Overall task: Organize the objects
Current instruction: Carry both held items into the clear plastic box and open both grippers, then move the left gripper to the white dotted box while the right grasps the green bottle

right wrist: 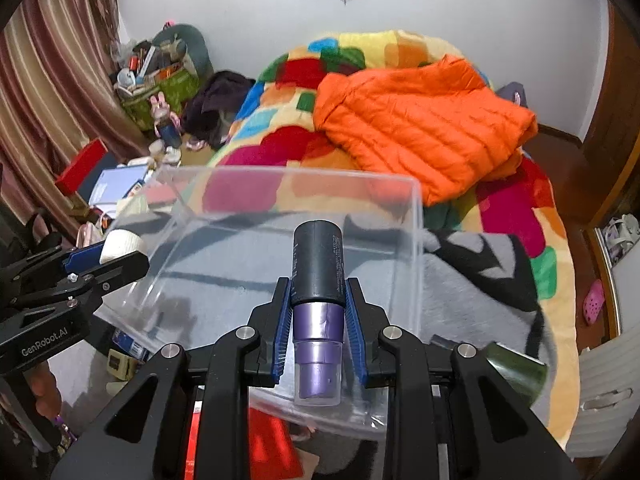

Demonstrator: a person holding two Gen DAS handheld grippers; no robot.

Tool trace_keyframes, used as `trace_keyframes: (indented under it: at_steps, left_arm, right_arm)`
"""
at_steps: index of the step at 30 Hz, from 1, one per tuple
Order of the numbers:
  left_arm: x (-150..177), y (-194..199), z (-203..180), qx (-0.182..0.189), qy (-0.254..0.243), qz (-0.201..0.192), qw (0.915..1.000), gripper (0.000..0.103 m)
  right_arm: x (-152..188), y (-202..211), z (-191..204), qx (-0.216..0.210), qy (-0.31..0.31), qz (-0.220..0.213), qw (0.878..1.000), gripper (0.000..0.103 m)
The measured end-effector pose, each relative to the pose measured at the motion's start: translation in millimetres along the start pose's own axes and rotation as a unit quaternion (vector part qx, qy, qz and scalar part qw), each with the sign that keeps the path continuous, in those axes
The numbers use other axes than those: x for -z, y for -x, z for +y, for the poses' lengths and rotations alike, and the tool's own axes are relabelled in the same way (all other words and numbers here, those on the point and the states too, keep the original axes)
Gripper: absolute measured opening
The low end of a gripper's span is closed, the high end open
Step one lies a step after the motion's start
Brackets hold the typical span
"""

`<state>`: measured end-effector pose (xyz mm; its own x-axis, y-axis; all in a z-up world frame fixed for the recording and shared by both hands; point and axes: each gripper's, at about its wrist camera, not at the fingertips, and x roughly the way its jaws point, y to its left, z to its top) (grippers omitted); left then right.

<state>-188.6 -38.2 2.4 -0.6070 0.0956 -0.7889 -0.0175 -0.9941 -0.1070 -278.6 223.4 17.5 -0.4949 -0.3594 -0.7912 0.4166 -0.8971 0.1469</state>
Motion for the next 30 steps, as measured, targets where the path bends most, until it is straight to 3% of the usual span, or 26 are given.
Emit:
trace_keyframes:
  at_steps: [6, 12, 14, 19, 21, 23, 30]
  left_arm:
    - [-1, -17, -1, 0.011, -0.011, 0.030, 0.9994, 0.043]
    - [3, -9, -9, 0.008, -0.030, 0.022, 0.9993, 0.047]
    - [4, -1, -10, 0.004, -0.033, 0.012, 0.9994, 0.051]
    - [6, 30, -10, -0.003, -0.037, -0.023, 0.9990, 0.066]
    - [9, 46, -6, -0.008, -0.033, -0.045, 0.9984, 0.078]
    - [14, 60, -3, -0.017, -0.030, -0.063, 0.9974, 0.082]
    - [42, 81, 14, -0.033, -0.011, -0.074, 0.9966, 0.084]
  right_arm:
    - [1, -13, 8, 0.017, 0.029, 0.023, 0.999, 0.023]
    - [4, -13, 18, 0.028, 0.056, 0.030, 0.998, 0.027]
    - [4, -8, 20, 0.029, 0.060, 0.021, 0.998, 0.038]
    - [7, 22, 17, 0.029, 0.065, -0.014, 0.997, 0.044]
    - [9, 36, 15, 0.029, 0.064, -0.027, 0.997, 0.048]
    - [11, 51, 9, 0.036, 0.062, -0.046, 0.996, 0.056]
    - [27, 100, -41, 0.076, 0.025, -0.099, 0.992, 0.069]
